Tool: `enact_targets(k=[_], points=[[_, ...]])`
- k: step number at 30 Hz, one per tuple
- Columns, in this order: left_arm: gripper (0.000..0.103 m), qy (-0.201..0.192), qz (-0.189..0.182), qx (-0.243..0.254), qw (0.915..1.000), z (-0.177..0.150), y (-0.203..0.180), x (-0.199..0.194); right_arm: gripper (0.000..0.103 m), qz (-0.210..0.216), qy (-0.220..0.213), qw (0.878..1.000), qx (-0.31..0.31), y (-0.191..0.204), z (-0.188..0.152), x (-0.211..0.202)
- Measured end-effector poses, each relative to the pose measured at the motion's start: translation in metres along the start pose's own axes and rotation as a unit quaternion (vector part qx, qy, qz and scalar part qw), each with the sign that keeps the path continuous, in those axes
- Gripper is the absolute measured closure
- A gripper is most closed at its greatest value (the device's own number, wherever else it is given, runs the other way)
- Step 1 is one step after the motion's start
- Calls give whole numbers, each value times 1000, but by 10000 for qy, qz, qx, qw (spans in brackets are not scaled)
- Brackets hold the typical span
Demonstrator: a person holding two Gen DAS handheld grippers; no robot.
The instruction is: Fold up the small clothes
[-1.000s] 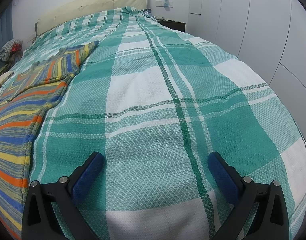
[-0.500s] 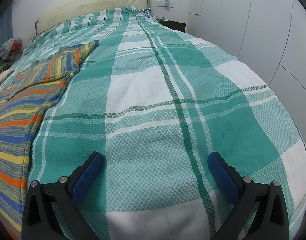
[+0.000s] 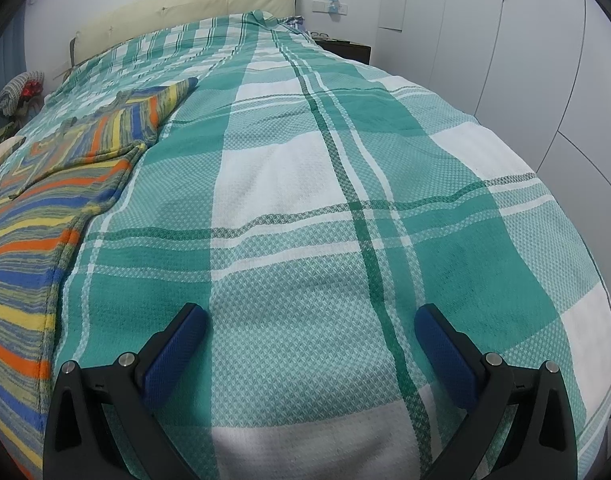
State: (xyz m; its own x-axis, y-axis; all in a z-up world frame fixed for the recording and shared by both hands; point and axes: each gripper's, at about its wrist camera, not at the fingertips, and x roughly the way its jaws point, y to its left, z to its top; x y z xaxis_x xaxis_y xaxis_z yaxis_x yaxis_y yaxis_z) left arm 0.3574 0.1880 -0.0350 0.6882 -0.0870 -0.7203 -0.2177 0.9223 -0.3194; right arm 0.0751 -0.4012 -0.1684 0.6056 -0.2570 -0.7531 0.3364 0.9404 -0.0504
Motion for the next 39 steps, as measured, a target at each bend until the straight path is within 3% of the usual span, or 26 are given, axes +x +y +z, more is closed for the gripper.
enact_targets(k=[2, 4, 8, 10, 11, 12, 13, 14, 16, 18, 20, 24, 26, 27, 29, 31, 34, 35, 36, 37, 38, 39], points=[[96, -153, -249, 889, 9956, 4, -64, -18, 0, -2, 4, 10000, -1, 0, 0, 0], [96, -268, -604, 1662, 9839, -5, -133, -34, 0, -8, 13, 10000, -12, 0, 1, 1], [96, -215, -1076, 2599, 9594, -56, -234, -34, 0, -9, 13, 10000, -13, 0, 1, 1], [90, 101, -1136, 2979, 9478, -97, -274, -7, 0, -4, 13, 10000, -11, -1, 1, 2], [75, 399, -1095, 3141, 9422, -119, -287, 12, 0, -7, 15, 10000, -14, 0, 1, 1], [45, 625, -954, 3267, 9382, -138, -293, 27, 0, -8, 17, 10000, -14, 0, 1, 1], [34, 850, -733, 3408, 9334, -160, -295, 40, 0, -9, 17, 10000, -15, 0, 1, 1], [31, 958, -598, 3528, 9289, -180, -294, 47, 0, -10, 17, 10000, -15, 0, 1, 1], [31, 1097, -676, 3702, 9200, -213, -281, 44, 0, -8, 16, 10000, -14, 0, 1, 1], [30, 1120, -881, 3667, 9194, -222, -257, 28, 0, 0, 13, 10000, -10, 0, 1, 1], [26, 969, -1011, 3441, 9284, -207, -238, 14, 0, -2, 16, 10000, -12, 0, 1, 1], [19, 733, -1083, 2212, 9664, -128, -173, 4, 0, -12, 25, 10000, -25, 0, 1, 2], [19, 913, -1162, 1665, 9749, -96, -138, 13, 0, -10, 25, 10000, -26, 1, 2, 3], [19, 1092, -1143, 1641, 9737, -87, -126, 18, 0, -11, 27, 10000, -27, 1, 2, 2], [19, 1159, -853, 2335, 9617, -92, -122, 19, 0, -14, 26, 10000, -28, 1, 2, 2], [16, 1042, -460, 3550, 9279, -116, -133, 21, 0, -14, 27, 10000, -28, 1, 2, 2], [14, 909, -23, 4746, 8755, -158, -147, 34, 0, -17, 27, 10000, -31, 1, 2, 2], [14, 836, 138, 4897, 8678, -165, -149, 39, 0, -19, 26, 10000, -31, 1, 2, 3], [14, 726, 343, 4978, 8636, -168, -152, 48, 0, -19, 25, 10000, -32, 1, 2, 3], [14, 593, 509, 4900, 8682, -166, -154, 56, 0, -25, 22, 10000, -33, 0, 2, 3], [15, 505, 560, 4764, 8760, -161, -152, 60, 0, -17, 23, 10000, -32, 1, 2, 3], [28, 392, 568, 4533, 8887, -155, -150, 63, 0, -16, 24, 10000, -33, 1, 2, 3]])
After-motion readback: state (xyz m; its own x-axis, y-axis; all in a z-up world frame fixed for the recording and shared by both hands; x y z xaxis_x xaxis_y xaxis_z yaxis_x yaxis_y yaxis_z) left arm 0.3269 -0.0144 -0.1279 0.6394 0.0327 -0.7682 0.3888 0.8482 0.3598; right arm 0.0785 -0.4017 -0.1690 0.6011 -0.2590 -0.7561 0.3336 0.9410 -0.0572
